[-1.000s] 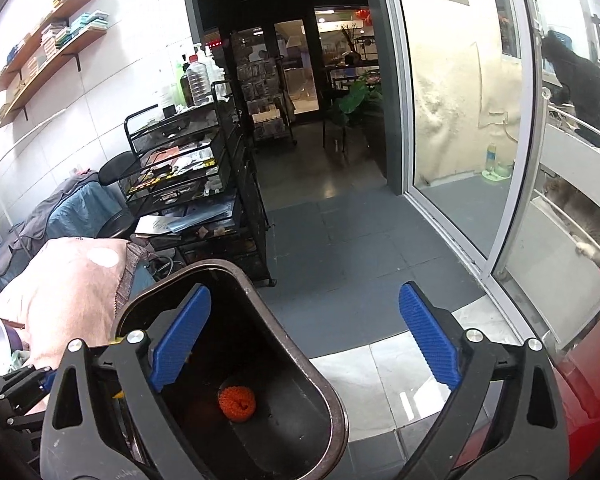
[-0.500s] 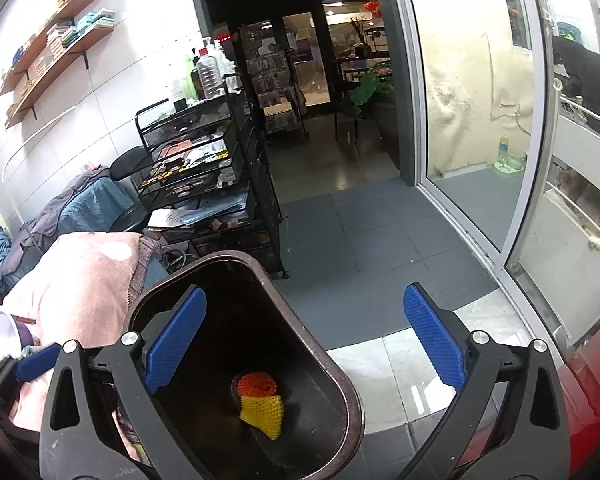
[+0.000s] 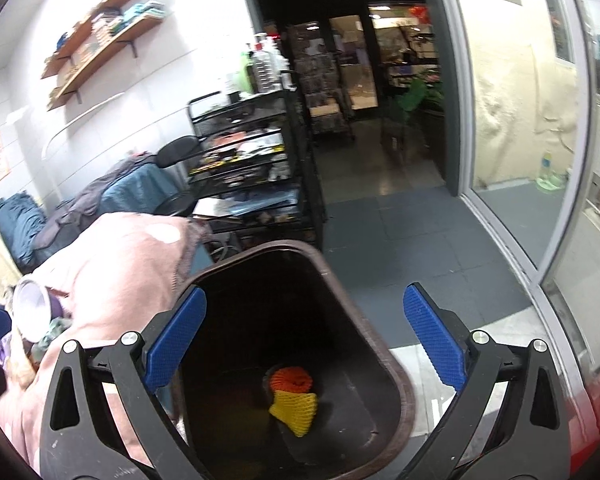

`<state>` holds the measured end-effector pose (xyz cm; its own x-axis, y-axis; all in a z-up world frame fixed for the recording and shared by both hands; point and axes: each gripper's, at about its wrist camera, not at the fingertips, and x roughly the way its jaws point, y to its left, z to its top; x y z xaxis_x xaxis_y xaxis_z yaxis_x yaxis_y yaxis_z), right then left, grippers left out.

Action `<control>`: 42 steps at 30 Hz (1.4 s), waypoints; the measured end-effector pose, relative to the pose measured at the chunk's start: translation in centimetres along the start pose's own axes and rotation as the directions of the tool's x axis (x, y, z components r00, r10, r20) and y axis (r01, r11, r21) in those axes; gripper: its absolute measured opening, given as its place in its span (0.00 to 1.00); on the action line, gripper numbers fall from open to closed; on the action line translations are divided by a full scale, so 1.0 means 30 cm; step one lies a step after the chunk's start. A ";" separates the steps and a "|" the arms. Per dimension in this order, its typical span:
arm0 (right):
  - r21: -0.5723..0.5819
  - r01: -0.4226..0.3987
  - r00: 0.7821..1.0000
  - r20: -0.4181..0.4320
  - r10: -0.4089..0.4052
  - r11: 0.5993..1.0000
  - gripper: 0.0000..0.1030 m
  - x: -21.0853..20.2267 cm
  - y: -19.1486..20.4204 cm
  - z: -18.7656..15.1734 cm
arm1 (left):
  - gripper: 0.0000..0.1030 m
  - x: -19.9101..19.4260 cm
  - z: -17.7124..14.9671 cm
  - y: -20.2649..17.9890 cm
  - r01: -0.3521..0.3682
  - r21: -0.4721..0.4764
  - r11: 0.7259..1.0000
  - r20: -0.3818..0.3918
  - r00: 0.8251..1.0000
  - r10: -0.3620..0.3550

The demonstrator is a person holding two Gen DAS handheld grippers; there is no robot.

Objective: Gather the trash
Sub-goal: 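Return both tools to the bed and grasp the crumpled white bag with the right tool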

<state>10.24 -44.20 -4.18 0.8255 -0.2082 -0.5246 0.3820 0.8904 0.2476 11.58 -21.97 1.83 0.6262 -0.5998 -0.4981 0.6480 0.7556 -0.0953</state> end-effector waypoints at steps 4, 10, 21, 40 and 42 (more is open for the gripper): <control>-0.038 -0.065 0.998 0.001 0.065 0.997 0.95 -0.004 0.070 -0.022 | 0.95 -0.056 -0.035 0.065 -0.056 -0.022 0.998 0.026 0.998 0.057; -0.140 -0.131 0.991 0.008 0.133 0.981 0.95 -0.023 0.201 -0.059 | 0.95 -0.133 -0.116 0.178 -0.151 -0.061 0.987 0.023 0.988 0.152; -0.245 -0.362 0.931 -0.146 0.335 0.900 0.95 -0.040 0.503 -0.124 | 0.95 -0.339 -0.247 0.413 -0.366 -0.185 0.912 -0.002 0.928 0.372; -0.256 -0.674 0.704 -0.505 0.499 0.693 0.89 0.035 0.990 -0.248 | 0.93 -0.502 -0.408 0.769 -0.432 -0.422 0.797 -0.148 0.900 0.410; -0.265 -0.685 0.693 -0.527 0.493 0.679 0.84 0.047 1.025 -0.255 | 0.92 -0.500 -0.407 0.792 -0.423 -0.435 0.795 -0.148 0.904 0.400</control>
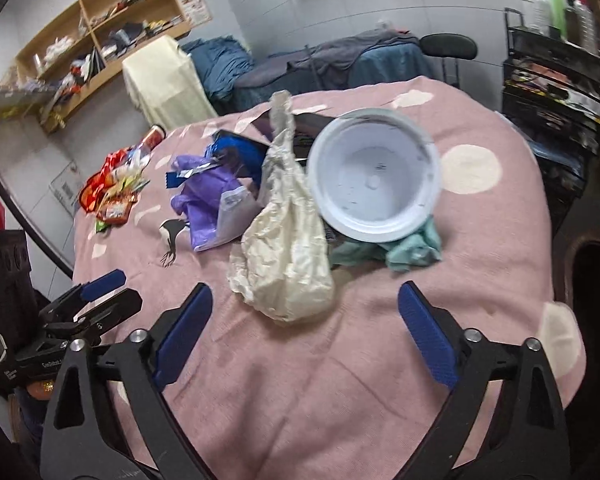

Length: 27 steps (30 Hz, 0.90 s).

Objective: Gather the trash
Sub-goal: 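Return both tools to the bed and grasp the crumpled white bag with the right tool, then lift the white bag with the right tool while the left tool grasps the white cup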

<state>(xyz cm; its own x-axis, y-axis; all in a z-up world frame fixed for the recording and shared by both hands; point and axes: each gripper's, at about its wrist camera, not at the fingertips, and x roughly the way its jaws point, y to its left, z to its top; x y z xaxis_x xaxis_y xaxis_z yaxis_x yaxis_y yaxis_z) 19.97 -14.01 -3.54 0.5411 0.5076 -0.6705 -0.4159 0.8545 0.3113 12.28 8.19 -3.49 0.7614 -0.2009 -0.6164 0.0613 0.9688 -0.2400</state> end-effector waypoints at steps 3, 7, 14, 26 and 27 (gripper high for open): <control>-0.024 0.002 0.999 -0.049 -0.003 1.000 0.78 0.066 0.029 0.027 | 0.89 0.011 0.017 0.018 0.018 -0.021 1.000 -0.005 1.000 -0.018; -0.036 0.002 0.994 -0.106 -0.006 0.999 0.58 0.139 0.039 0.048 | 0.88 0.021 0.032 0.013 0.023 -0.001 1.000 -0.003 1.000 -0.023; -0.055 -0.036 0.994 -0.103 0.030 0.998 0.26 0.151 0.059 0.036 | 0.80 0.040 0.076 -0.001 0.033 0.028 0.999 -0.002 0.999 -0.033; -0.044 -0.039 0.995 0.090 0.043 0.998 0.21 -0.091 0.032 0.009 | 0.71 0.074 0.103 -0.096 0.082 0.091 0.992 -0.014 0.997 -0.081; -0.035 -0.032 0.994 0.106 0.035 0.999 0.21 -0.120 0.017 0.004 | 0.71 0.083 0.102 -0.111 0.076 0.106 0.992 -0.018 0.997 -0.074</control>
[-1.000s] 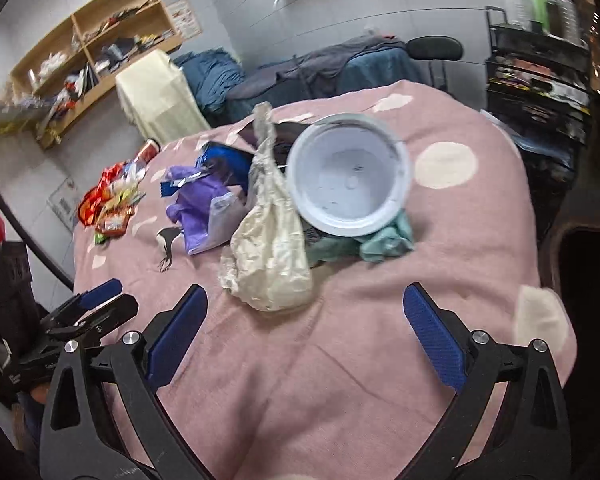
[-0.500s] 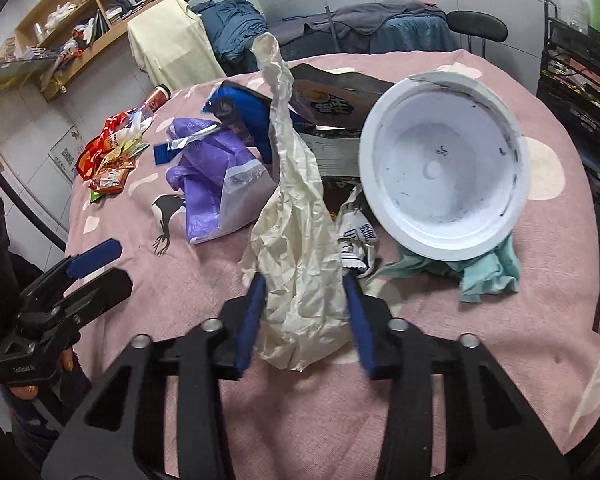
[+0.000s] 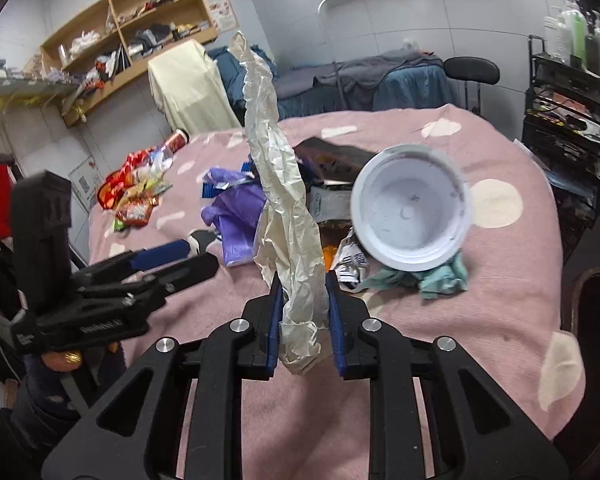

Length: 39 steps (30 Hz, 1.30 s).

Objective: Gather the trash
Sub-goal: 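Lift the white bag with the right tool while the left tool grasps the white cup, then drop the white bag into the bin by opening the right tool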

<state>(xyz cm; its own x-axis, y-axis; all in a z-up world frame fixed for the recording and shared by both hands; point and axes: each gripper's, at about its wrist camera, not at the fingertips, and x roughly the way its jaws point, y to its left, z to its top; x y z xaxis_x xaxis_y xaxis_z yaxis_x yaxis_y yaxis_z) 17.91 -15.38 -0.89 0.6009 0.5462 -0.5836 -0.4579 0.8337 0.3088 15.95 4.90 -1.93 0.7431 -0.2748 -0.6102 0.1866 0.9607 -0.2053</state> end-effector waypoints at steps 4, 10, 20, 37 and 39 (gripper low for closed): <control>0.042 0.030 0.998 0.048 -0.032 0.999 0.21 -0.083 -0.062 -0.001 | 0.71 0.051 0.004 -0.031 -0.059 0.031 0.998 -0.026 0.998 0.060; 0.099 0.119 0.986 0.108 -0.130 0.988 0.21 -0.189 -0.166 -0.024 | 0.71 0.097 0.035 -0.089 -0.019 0.033 0.999 -0.041 0.999 0.020; 0.180 0.188 0.967 0.140 -0.214 0.966 0.21 -0.290 -0.274 -0.082 | 0.59 0.251 0.130 -0.268 0.061 0.081 0.995 -0.078 0.995 -0.055; 0.288 0.266 0.925 0.193 -0.328 0.920 0.21 -0.404 -0.416 -0.168 | 0.07 0.235 0.151 -0.267 0.043 0.009 0.999 -0.043 0.998 -0.043; 0.309 0.293 0.909 0.204 -0.364 0.905 0.21 -0.430 -0.440 -0.179 | 0.07 0.196 0.143 -0.279 0.074 0.001 0.997 -0.025 0.997 -0.074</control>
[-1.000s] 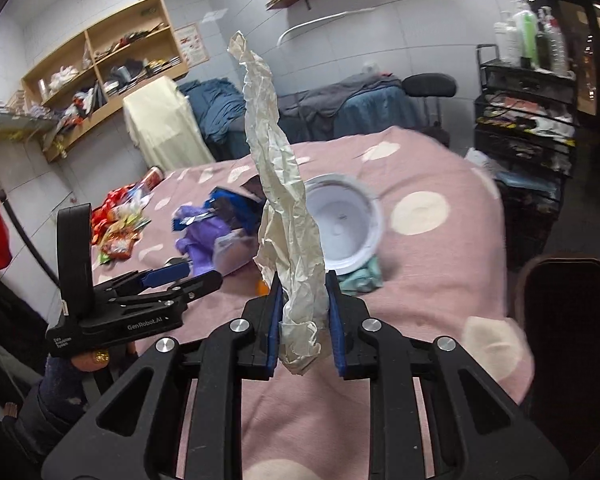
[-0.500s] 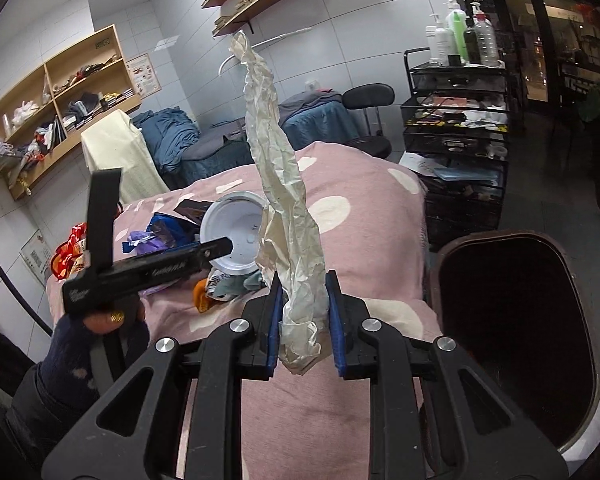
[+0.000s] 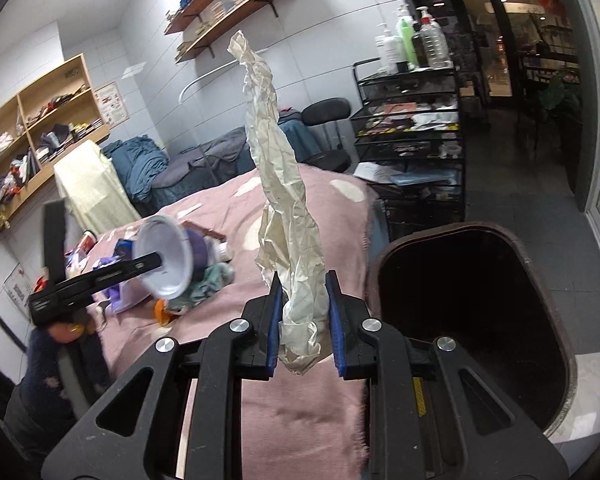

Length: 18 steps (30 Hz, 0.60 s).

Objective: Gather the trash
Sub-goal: 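Drop the white bag into the bin by opening the right tool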

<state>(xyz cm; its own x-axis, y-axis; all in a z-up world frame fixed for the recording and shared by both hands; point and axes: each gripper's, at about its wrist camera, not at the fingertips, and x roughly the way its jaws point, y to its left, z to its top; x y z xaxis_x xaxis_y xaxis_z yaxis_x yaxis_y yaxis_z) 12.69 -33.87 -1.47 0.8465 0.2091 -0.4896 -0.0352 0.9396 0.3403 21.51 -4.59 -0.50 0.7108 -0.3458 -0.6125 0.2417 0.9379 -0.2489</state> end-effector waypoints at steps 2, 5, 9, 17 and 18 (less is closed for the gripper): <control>0.019 0.053 0.998 0.019 -0.053 0.998 0.21 -0.010 -0.050 0.010 | 0.07 -0.034 -0.011 -0.022 0.029 0.000 1.000 0.014 0.999 -0.029; 0.045 0.118 0.993 0.021 -0.119 0.992 0.21 -0.010 -0.113 0.019 | 0.07 -0.073 -0.031 -0.072 0.084 0.013 0.996 0.029 0.996 -0.084; 0.086 0.197 0.980 -0.035 -0.195 0.977 0.21 0.045 -0.214 0.006 | 0.08 -0.075 -0.051 -0.160 0.147 0.050 0.988 0.013 0.989 -0.148; 0.148 0.267 0.942 -0.247 -0.225 0.952 0.21 0.186 -0.363 -0.095 | 0.08 -0.023 -0.084 -0.311 0.232 0.121 0.965 -0.043 0.973 -0.229; 0.146 0.273 0.936 -0.269 -0.228 0.951 0.21 0.200 -0.370 -0.106 | 0.08 -0.019 -0.090 -0.327 0.241 0.128 0.962 -0.048 0.971 -0.236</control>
<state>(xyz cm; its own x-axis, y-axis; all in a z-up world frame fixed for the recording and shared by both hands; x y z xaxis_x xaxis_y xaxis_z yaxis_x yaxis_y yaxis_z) 16.47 -42.18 -10.73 0.6574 0.0542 -0.7516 0.2753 0.9112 0.3065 16.95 -13.69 0.26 0.6010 -0.5585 -0.5717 0.4884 0.8229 -0.2904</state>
